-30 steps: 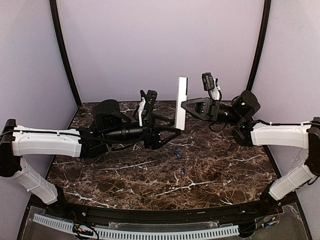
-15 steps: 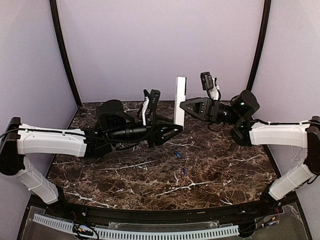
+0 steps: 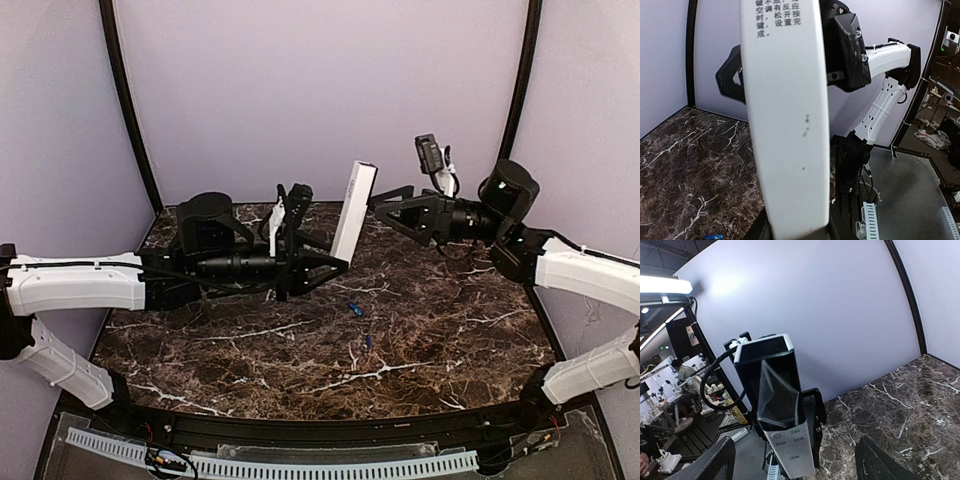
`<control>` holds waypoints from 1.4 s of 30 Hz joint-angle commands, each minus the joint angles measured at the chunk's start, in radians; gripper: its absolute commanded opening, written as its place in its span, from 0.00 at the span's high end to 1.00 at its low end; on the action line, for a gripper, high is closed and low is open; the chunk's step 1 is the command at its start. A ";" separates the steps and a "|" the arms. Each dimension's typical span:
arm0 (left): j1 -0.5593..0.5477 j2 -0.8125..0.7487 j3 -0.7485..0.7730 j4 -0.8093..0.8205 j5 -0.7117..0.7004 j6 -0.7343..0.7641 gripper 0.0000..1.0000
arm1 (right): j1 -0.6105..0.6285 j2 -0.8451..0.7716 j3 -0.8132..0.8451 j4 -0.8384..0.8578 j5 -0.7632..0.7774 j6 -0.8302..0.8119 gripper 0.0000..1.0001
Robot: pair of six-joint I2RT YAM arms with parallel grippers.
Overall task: Load the batteries into the remote control
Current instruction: Pass from the right arm to the left, then pass from the left arm to the right
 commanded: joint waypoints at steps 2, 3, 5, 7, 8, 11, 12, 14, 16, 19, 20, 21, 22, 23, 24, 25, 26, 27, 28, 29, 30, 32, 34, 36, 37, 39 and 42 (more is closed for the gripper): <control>0.001 -0.145 0.041 -0.400 -0.125 0.283 0.94 | -0.015 -0.159 0.020 -0.417 0.108 -0.267 0.14; 0.002 -0.152 0.044 -0.471 -0.197 0.322 0.94 | -0.019 -0.178 0.006 -0.426 0.114 -0.257 0.10; 0.001 -0.163 0.043 -0.544 -0.294 0.368 0.94 | -0.028 -0.208 -0.017 -0.432 0.115 -0.219 0.04; 0.000 -0.165 0.035 -0.587 -0.368 0.409 0.95 | -0.030 -0.220 -0.021 -0.452 0.126 -0.194 0.04; -0.005 -0.166 0.033 -0.597 -0.418 0.423 0.95 | -0.030 -0.220 -0.016 -0.473 0.142 -0.181 0.04; -0.034 -0.164 0.017 -0.623 -0.536 0.516 0.96 | -0.032 -0.198 0.007 -0.543 0.181 -0.146 0.07; -0.052 -0.163 0.015 -0.627 -0.593 0.535 0.96 | -0.033 -0.186 0.015 -0.563 0.191 -0.130 0.08; -0.073 -0.156 0.018 -0.636 -0.665 0.581 0.97 | -0.035 -0.166 0.030 -0.608 0.203 -0.111 0.12; -0.086 -0.149 0.023 -0.642 -0.711 0.609 0.97 | -0.035 -0.147 0.041 -0.650 0.209 -0.098 0.14; -0.097 -0.147 0.022 -0.644 -0.714 0.631 0.97 | -0.034 -0.130 0.036 -0.671 0.192 -0.096 0.18; -0.099 -0.147 0.020 -0.643 -0.702 0.631 0.97 | -0.034 -0.130 0.030 -0.667 0.179 -0.101 0.19; -0.099 -0.148 0.019 -0.644 -0.693 0.629 0.97 | -0.034 -0.134 0.023 -0.654 0.161 -0.110 0.21; -0.099 -0.149 0.017 -0.644 -0.672 0.630 0.97 | -0.034 -0.140 0.014 -0.645 0.145 -0.121 0.23; -0.099 -0.151 0.016 -0.648 -0.660 0.635 0.96 | -0.034 -0.145 0.010 -0.642 0.131 -0.138 0.24; -0.100 -0.153 0.016 -0.652 -0.636 0.639 0.95 | -0.034 -0.151 0.008 -0.640 0.112 -0.155 0.25; -0.100 -0.158 0.016 -0.661 -0.625 0.648 0.94 | -0.034 -0.157 0.007 -0.642 0.097 -0.175 0.27; -0.100 -0.162 0.014 -0.674 -0.600 0.663 0.94 | -0.034 -0.161 0.011 -0.660 0.086 -0.200 0.28; -0.101 -0.173 0.013 -0.681 -0.588 0.672 0.93 | -0.034 -0.161 0.018 -0.689 0.081 -0.228 0.29; -0.103 -0.178 0.009 -0.696 -0.573 0.699 0.93 | -0.034 -0.161 0.027 -0.724 0.081 -0.248 0.30; -0.108 -0.188 0.006 -0.700 -0.577 0.715 0.93 | -0.034 -0.160 0.033 -0.756 0.093 -0.259 0.30; -0.113 -0.193 -0.003 -0.708 -0.582 0.746 0.93 | -0.034 -0.157 0.037 -0.781 0.103 -0.269 0.31; -0.124 -0.205 -0.010 -0.725 -0.591 0.770 0.93 | -0.033 -0.158 0.038 -0.804 0.087 -0.286 0.31; -0.126 -0.208 -0.006 -0.746 -0.569 0.773 0.95 | -0.019 -0.190 0.028 -0.799 0.057 -0.331 0.33; -0.127 -0.206 0.006 -0.782 -0.535 0.769 0.95 | 0.007 -0.249 0.015 -0.820 0.118 -0.429 0.33; -0.127 -0.204 0.022 -0.798 -0.512 0.766 0.95 | 0.017 -0.280 -0.001 -0.816 0.159 -0.471 0.32; -0.127 -0.200 0.043 -0.843 -0.468 0.760 0.95 | 0.028 -0.318 -0.027 -0.817 0.207 -0.550 0.31; -0.127 -0.196 0.067 -0.913 -0.421 0.759 0.95 | 0.054 -0.335 -0.049 -0.826 0.228 -0.647 0.30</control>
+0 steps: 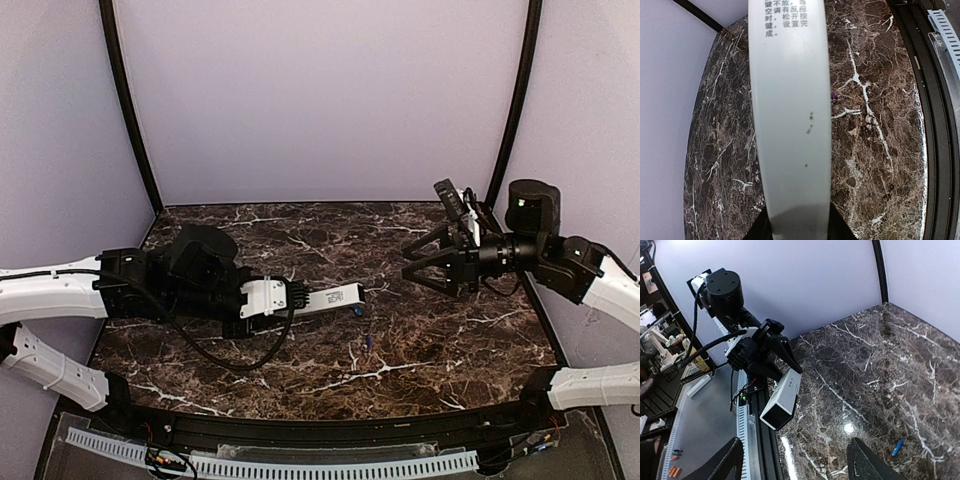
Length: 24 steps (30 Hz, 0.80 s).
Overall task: Load the batteries into the remote control
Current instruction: Pass from the left arm to the right
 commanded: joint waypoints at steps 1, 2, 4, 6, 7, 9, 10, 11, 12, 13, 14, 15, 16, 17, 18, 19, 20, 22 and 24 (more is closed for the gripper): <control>-0.004 -0.014 0.063 -0.127 0.102 0.011 0.95 | 0.046 -0.027 -0.044 -0.001 0.074 -0.219 0.29; -0.004 -0.011 0.069 -0.146 0.121 0.011 0.95 | 0.061 -0.028 -0.052 0.009 0.080 -0.239 0.30; -0.005 -0.006 0.084 -0.167 0.144 0.012 0.95 | 0.088 -0.025 -0.064 0.031 0.084 -0.267 0.31; -0.004 0.007 0.102 -0.187 0.154 0.015 0.95 | 0.115 -0.003 -0.060 0.024 0.095 -0.296 0.33; -0.004 0.012 0.114 -0.200 0.158 0.020 0.95 | 0.132 0.010 -0.052 0.013 0.108 -0.311 0.34; -0.004 0.039 0.132 -0.218 0.171 0.028 0.95 | 0.177 0.034 -0.034 -0.015 0.142 -0.348 0.35; -0.004 0.045 0.141 -0.221 0.178 0.031 0.96 | 0.200 0.044 -0.029 -0.020 0.162 -0.362 0.36; -0.005 0.058 0.145 -0.228 0.180 0.037 0.96 | 0.224 0.049 -0.025 -0.022 0.179 -0.374 0.36; -0.004 0.064 0.153 -0.232 0.187 0.040 0.96 | 0.244 0.050 -0.021 -0.024 0.194 -0.385 0.36; -0.004 0.079 0.156 -0.239 0.190 0.044 0.96 | 0.263 0.052 -0.017 -0.025 0.207 -0.395 0.37; -0.004 0.084 0.162 -0.242 0.198 0.046 0.96 | 0.281 0.056 -0.013 -0.029 0.219 -0.404 0.38; -0.005 0.091 0.165 -0.248 0.202 0.049 0.96 | 0.302 0.060 -0.008 -0.036 0.240 -0.414 0.40; -0.004 0.093 0.168 -0.249 0.211 0.051 0.96 | 0.315 0.067 -0.001 -0.049 0.252 -0.424 0.42; -0.004 0.095 0.169 -0.247 0.218 0.053 0.96 | 0.338 0.075 0.007 -0.064 0.274 -0.435 0.43; -0.004 0.094 0.172 -0.246 0.230 0.053 0.96 | 0.356 0.087 0.014 -0.077 0.296 -0.445 0.44; -0.004 0.093 0.174 -0.244 0.237 0.056 0.96 | 0.378 0.098 0.020 -0.088 0.316 -0.455 0.45; -0.004 0.093 0.178 -0.243 0.247 0.057 0.96 | 0.394 0.109 0.027 -0.098 0.331 -0.463 0.46; -0.004 0.096 0.185 -0.246 0.252 0.060 0.96 | 0.422 0.133 0.039 -0.115 0.353 -0.473 0.48; -0.004 0.100 0.190 -0.247 0.254 0.063 0.96 | 0.438 0.149 0.043 -0.122 0.370 -0.482 0.49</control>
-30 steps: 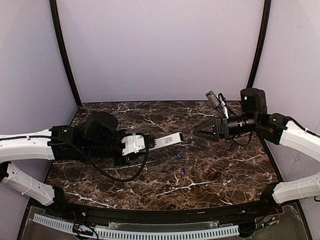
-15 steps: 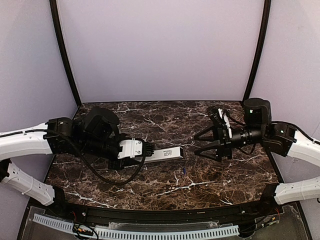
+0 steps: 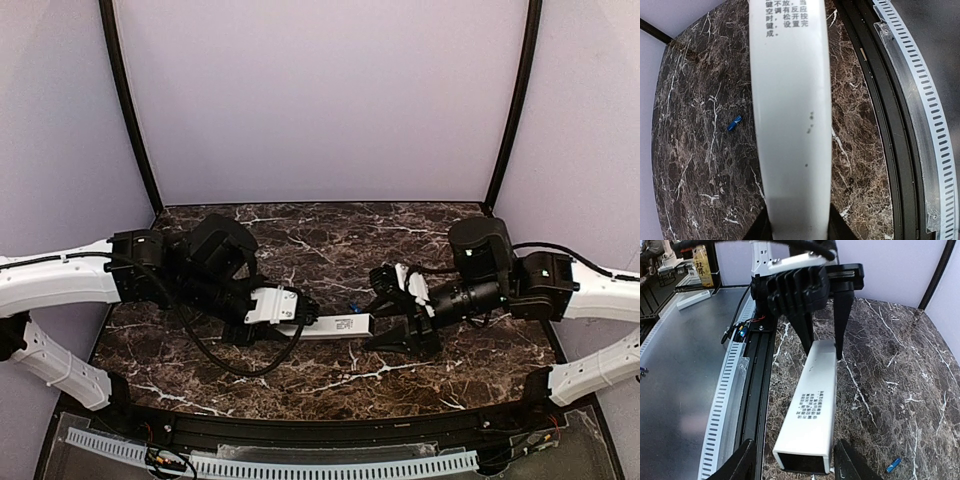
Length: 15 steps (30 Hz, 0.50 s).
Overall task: Load the batteries into the remote control
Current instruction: Pass from the left arm to the right
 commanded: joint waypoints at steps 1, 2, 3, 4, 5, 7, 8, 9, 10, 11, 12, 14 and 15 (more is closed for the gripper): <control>-0.004 -0.004 0.038 -0.015 0.042 0.019 0.97 | 0.038 0.034 0.033 -0.041 0.085 -0.045 0.50; -0.005 -0.002 0.037 -0.010 0.044 0.020 0.97 | 0.041 0.038 0.033 -0.041 0.093 -0.046 0.51; -0.004 -0.002 0.036 -0.009 0.044 0.021 0.97 | 0.042 0.041 0.031 -0.041 0.103 -0.048 0.52; -0.004 0.000 0.034 -0.009 0.043 0.021 0.97 | 0.044 0.043 0.032 -0.040 0.113 -0.048 0.53; -0.004 0.002 0.033 -0.009 0.042 0.021 0.97 | 0.044 0.041 0.032 -0.038 0.121 -0.049 0.54; -0.004 0.005 0.032 -0.008 0.047 0.020 0.97 | 0.048 0.034 0.032 -0.029 0.134 -0.046 0.57; -0.004 0.007 0.032 -0.009 0.048 0.019 0.97 | 0.049 0.031 0.033 -0.025 0.141 -0.047 0.58; -0.004 0.008 0.033 -0.010 0.053 0.018 0.97 | 0.049 0.028 0.034 -0.021 0.145 -0.047 0.59; -0.004 0.011 0.034 -0.011 0.055 0.017 0.97 | 0.050 0.025 0.035 -0.021 0.150 -0.047 0.61; -0.004 0.012 0.036 -0.011 0.059 0.017 0.97 | 0.051 0.025 0.036 -0.020 0.151 -0.049 0.61; -0.004 0.015 0.036 -0.011 0.062 0.017 0.97 | 0.051 0.026 0.038 -0.020 0.153 -0.051 0.62; -0.004 0.017 0.038 -0.010 0.068 0.015 0.97 | 0.055 0.030 0.041 -0.020 0.153 -0.053 0.63; -0.004 0.018 0.040 -0.011 0.071 0.014 0.97 | 0.056 0.032 0.042 -0.020 0.154 -0.054 0.64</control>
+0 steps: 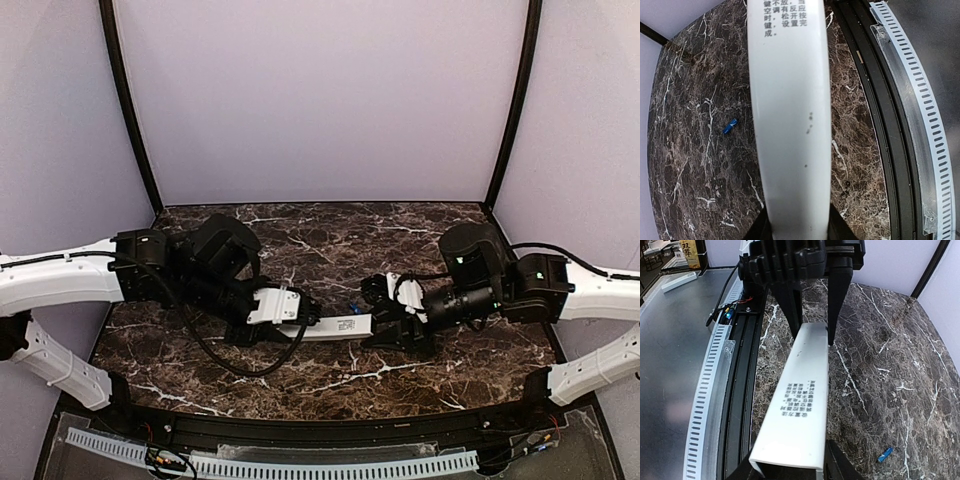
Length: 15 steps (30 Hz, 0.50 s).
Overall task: Load the batteries into the remote control
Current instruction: Pass from the left arm to the right
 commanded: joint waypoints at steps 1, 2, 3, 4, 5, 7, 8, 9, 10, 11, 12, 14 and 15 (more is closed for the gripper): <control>-0.004 0.005 0.029 -0.011 0.042 0.006 0.97 | 0.015 -0.005 0.032 0.017 0.033 -0.009 0.66; -0.004 0.007 0.031 -0.011 0.046 0.006 0.97 | 0.016 -0.005 0.032 0.015 0.035 -0.010 0.67; -0.004 0.012 0.032 -0.013 0.048 0.005 0.97 | 0.018 -0.004 0.033 0.014 0.039 -0.010 0.67; -0.004 0.014 0.035 -0.015 0.049 0.004 0.97 | 0.018 -0.003 0.034 0.014 0.040 -0.010 0.67; -0.004 0.019 0.036 -0.018 0.050 0.004 0.97 | 0.019 -0.001 0.036 0.014 0.040 -0.011 0.67; -0.004 0.028 0.040 -0.024 0.050 0.002 0.97 | 0.020 0.003 0.038 0.012 0.041 -0.010 0.66; -0.005 0.030 0.043 -0.027 0.049 0.002 0.97 | 0.021 0.005 0.040 0.012 0.040 -0.011 0.66; -0.005 0.034 0.044 -0.027 0.049 0.001 0.97 | 0.021 0.006 0.040 0.012 0.041 -0.009 0.65; -0.004 0.035 0.045 -0.027 0.051 0.001 0.97 | 0.023 0.008 0.040 0.011 0.043 -0.010 0.64; -0.003 0.036 0.045 -0.025 0.053 -0.002 0.97 | 0.025 0.010 0.040 0.012 0.044 -0.010 0.63; -0.003 0.036 0.045 -0.022 0.056 -0.005 0.97 | 0.024 0.009 0.040 0.012 0.043 -0.010 0.63; -0.001 0.034 0.045 -0.014 0.064 -0.008 0.97 | 0.024 0.012 0.040 0.013 0.043 -0.011 0.63; 0.002 0.033 0.043 -0.011 0.069 -0.009 0.97 | 0.024 0.011 0.039 0.012 0.047 -0.013 0.64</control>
